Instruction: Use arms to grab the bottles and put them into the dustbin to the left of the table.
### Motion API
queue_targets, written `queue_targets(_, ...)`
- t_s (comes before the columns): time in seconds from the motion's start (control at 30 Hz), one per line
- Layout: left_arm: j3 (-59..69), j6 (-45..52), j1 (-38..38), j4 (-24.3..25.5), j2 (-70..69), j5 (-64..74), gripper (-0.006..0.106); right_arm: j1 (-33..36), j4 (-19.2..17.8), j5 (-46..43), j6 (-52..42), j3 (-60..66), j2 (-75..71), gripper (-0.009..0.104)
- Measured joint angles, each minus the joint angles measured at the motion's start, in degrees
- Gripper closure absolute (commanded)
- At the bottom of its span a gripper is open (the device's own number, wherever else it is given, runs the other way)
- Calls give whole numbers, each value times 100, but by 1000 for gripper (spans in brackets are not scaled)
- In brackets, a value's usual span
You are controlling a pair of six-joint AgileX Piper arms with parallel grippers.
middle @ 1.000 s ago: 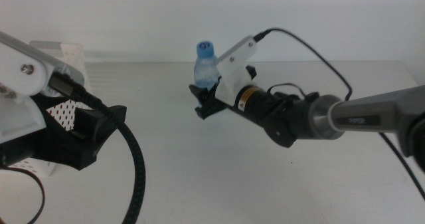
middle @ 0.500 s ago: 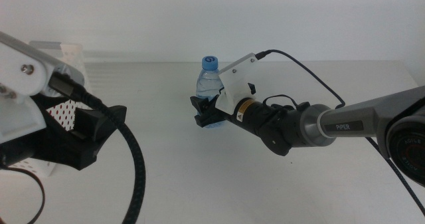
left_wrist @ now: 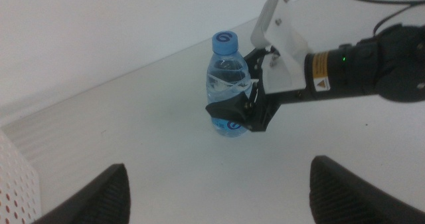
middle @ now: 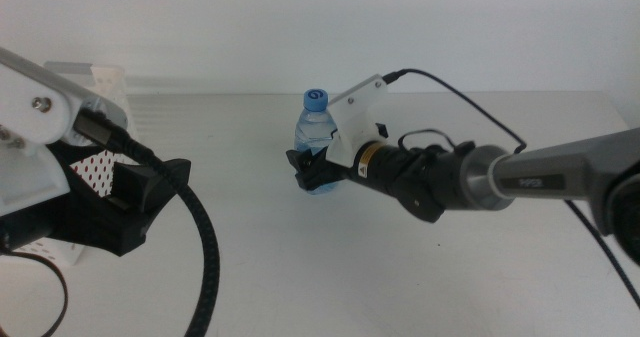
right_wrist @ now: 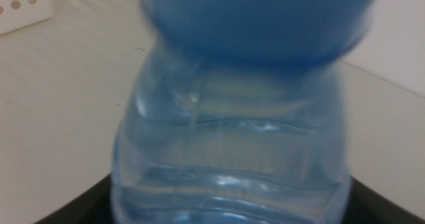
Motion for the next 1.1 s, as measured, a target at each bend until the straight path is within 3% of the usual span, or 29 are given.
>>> queue_targets(0.17,0,0,0,0,0,0,14,5,-52,628,215,231,-621,15)
queue_targets(0.5,0,0,0,0,0,0,14,5,-326,684,613,1999,-2231,21)
queue_targets(0.7,0,0,0,0,0,0,14,5,-467,828,1374,2886,-3672,21)
queue_targets(0.87,0,0,0,0,0,0,14,5,-1011,1912,1892,3030,-4863,21)
queue_targets(1.1,0,0,0,0,0,0,14,5,-1151,3268,2056,3091,-6051,21)
